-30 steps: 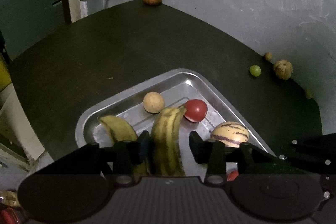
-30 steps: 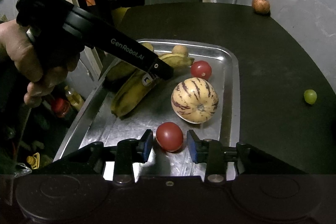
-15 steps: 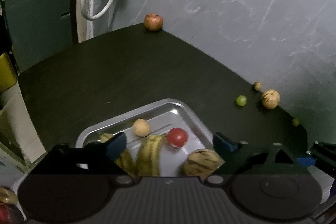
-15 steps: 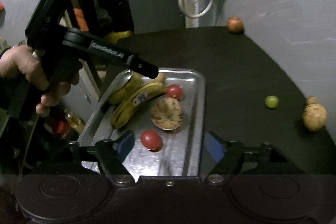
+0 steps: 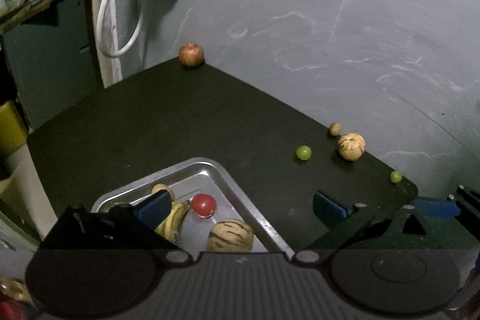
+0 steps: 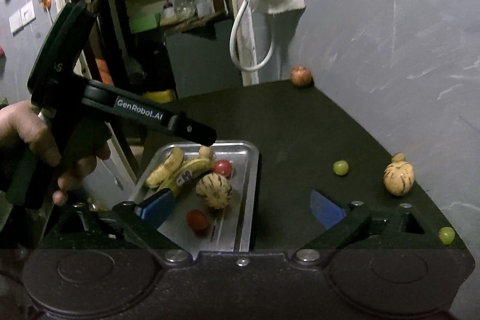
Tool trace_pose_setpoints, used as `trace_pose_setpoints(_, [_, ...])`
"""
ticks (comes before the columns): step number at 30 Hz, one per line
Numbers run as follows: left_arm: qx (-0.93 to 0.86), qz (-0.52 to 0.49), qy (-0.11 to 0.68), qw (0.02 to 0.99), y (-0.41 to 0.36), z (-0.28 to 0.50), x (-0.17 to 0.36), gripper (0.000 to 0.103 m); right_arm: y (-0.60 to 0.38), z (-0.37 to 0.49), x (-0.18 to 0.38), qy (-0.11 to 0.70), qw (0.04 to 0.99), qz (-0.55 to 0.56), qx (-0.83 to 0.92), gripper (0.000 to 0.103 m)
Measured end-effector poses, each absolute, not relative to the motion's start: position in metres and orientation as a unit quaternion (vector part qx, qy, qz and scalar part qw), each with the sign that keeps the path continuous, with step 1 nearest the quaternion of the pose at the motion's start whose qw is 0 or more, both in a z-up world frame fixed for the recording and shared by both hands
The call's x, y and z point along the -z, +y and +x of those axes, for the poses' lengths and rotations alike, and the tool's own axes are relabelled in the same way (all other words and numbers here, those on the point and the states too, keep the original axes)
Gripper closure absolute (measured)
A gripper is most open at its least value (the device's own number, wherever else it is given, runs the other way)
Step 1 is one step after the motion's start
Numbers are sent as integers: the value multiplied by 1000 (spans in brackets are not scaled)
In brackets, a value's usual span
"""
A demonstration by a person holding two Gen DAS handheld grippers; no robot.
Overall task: Organize fruits
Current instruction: 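Move both grippers away from the tray toward the remaining striped melon and grapes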
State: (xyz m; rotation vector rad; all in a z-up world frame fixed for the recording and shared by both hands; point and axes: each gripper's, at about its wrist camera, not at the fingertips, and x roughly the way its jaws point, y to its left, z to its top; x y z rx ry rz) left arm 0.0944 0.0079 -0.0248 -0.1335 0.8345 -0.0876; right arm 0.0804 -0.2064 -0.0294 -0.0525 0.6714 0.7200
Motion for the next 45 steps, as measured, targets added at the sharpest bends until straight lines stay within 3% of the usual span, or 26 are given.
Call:
trace_pose_setpoints(11, [80,-45,389,917,-11,97,9,1,-229,66,15,306,907,-15,-290,5])
trace_pose_setpoints(26, [184,-87,407,890,1,94,52,1,-212,20,14,361,918,-42,-159,5])
trace_pose_setpoints(45, [215,-78,392,891,-4,117,46,1,-224,15,12,361,927,-48,-88,4])
